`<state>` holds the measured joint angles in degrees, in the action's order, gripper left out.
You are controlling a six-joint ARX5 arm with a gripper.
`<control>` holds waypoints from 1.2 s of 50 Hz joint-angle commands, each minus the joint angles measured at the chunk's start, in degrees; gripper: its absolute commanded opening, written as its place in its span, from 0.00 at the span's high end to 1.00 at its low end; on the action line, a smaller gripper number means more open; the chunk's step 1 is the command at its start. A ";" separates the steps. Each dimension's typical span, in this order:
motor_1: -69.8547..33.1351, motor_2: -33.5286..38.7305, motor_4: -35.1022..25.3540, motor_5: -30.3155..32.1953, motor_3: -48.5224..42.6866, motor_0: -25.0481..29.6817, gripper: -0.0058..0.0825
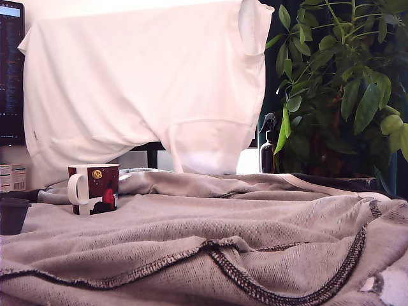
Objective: Pick the grey coffee capsule and place it inside the red coffee cup
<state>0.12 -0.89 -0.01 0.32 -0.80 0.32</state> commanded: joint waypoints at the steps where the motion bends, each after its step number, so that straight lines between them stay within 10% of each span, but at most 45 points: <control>1: 0.61 2.25 -7.87 -2.93 -3.39 -4.50 0.95; 24: 0.61 2.25 -8.94 -4.72 1.95 -4.50 0.95; 38: 0.48 1.81 -21.99 -19.93 5.75 -4.31 0.95; 51: -5.33 1.81 -24.13 -18.47 -1.84 -2.49 0.95; 54: -7.30 1.81 -24.26 -16.61 -0.70 -1.77 0.82; 60: -10.91 1.81 -22.34 -16.70 2.95 0.61 0.20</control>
<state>-9.67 -0.38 -23.33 -16.71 0.54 -0.19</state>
